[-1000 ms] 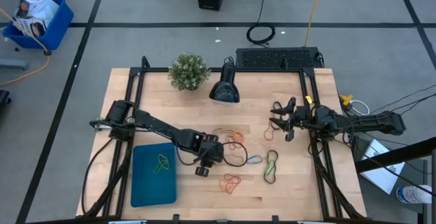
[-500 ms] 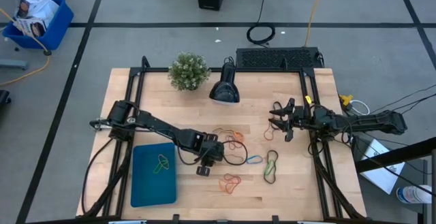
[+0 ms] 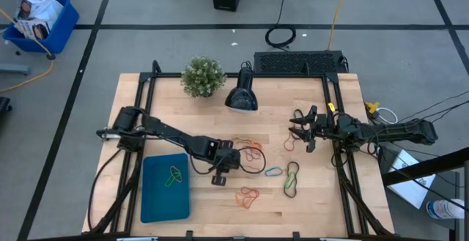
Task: Pick and place rubber bands into bin
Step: Put the bottom white rubber band into the blue bin
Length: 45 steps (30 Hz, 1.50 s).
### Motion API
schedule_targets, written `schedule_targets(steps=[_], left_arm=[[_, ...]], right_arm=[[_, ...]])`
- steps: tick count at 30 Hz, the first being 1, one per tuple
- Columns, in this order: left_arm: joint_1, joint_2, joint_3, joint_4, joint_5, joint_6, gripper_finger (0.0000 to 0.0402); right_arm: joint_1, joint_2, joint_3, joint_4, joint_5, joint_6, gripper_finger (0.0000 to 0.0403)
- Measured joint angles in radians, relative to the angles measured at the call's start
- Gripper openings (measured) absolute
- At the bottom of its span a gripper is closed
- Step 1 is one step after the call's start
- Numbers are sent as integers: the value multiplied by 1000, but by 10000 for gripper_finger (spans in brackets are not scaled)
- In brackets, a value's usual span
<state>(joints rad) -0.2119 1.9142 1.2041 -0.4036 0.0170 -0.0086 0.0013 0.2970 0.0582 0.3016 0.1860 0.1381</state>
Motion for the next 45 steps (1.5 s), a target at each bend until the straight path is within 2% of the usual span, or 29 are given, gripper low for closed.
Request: schedule_targets(steps=[10, 16, 23, 28, 34, 39, 45], left_arm=[[4, -286, 2, -257, -45, -32, 6], [-5, -476, 2, -478, -80, -183, 7], [-42, -622, 2, -746, -80, -425, 9], [-81, -672, 2, -878, -61, -583, 10], [-138, -679, 2, -939, -45, -719, 6], [-184, -679, -5, -953, -46, -852, 12], [-242, -679, -64, -955, -44, -929, 9]], right_arm=[[0, 0, 0, 0, 0, 0, 164], [0, 0, 0, 1, 0, 0, 164], [0, 0, 0, 0, 0, -4, 164], [0, 0, 0, 0, 1, -4, 164], [0, 0, 0, -1, 1, -29, 164], [0, 0, 0, -3, 1, -34, 164], [0, 0, 0, -19, 1, -34, 164]])
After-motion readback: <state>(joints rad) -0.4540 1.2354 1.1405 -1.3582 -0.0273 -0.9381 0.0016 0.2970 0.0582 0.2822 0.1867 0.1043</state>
